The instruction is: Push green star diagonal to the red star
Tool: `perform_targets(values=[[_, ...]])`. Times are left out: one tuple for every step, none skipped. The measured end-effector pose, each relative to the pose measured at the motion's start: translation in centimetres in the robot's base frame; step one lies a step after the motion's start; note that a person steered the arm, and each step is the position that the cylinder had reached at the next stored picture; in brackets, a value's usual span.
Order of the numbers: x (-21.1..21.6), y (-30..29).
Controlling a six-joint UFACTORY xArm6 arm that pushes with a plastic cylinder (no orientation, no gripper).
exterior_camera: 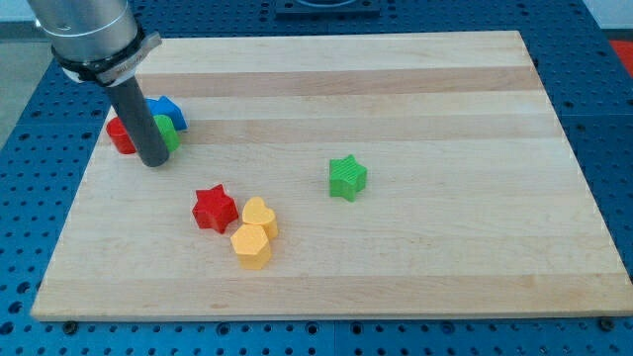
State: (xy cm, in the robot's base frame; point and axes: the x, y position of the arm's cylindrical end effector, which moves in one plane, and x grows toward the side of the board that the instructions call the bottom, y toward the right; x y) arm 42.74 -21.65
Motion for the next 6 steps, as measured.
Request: perform_targets(values=[[-0.1, 0.1], [-0.1, 4.0], [-0.1, 10.7], [-0.1, 19.7], [0.2, 27.9], [4.5, 31.8]])
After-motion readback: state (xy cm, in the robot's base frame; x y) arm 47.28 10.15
